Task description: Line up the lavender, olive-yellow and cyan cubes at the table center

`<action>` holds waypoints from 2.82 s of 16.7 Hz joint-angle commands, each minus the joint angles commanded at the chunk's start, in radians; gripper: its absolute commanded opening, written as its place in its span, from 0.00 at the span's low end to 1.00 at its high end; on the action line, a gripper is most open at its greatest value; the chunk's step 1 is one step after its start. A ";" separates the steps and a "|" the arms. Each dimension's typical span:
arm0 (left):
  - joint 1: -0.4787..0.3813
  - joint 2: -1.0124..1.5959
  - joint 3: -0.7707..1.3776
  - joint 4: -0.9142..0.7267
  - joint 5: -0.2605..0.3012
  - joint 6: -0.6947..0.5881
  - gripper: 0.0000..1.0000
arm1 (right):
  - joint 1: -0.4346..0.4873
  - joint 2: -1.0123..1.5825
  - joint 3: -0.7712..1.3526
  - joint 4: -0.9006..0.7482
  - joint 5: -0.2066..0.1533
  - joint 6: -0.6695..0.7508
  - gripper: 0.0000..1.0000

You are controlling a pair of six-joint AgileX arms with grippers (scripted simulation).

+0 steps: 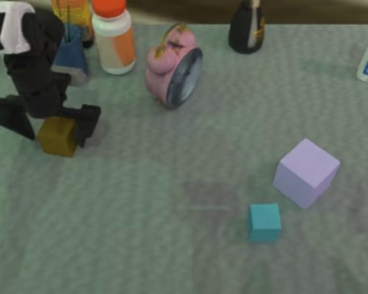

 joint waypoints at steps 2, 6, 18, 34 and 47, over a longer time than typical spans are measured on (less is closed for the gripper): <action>0.000 0.000 0.000 0.000 0.000 0.000 0.70 | 0.000 0.000 0.000 0.000 0.000 0.000 1.00; 0.000 0.000 0.000 0.000 0.000 0.000 0.40 | 0.000 0.000 0.000 0.000 0.000 0.000 1.00; 0.000 0.000 0.000 0.000 0.000 0.000 0.00 | 0.000 0.000 0.000 0.000 0.000 0.000 1.00; 0.012 -0.088 0.171 -0.241 0.000 -0.003 0.00 | 0.000 0.000 0.000 0.000 0.000 0.000 1.00; -0.566 -0.146 0.119 -0.277 -0.012 -0.770 0.00 | 0.000 0.000 0.000 0.000 0.000 0.000 1.00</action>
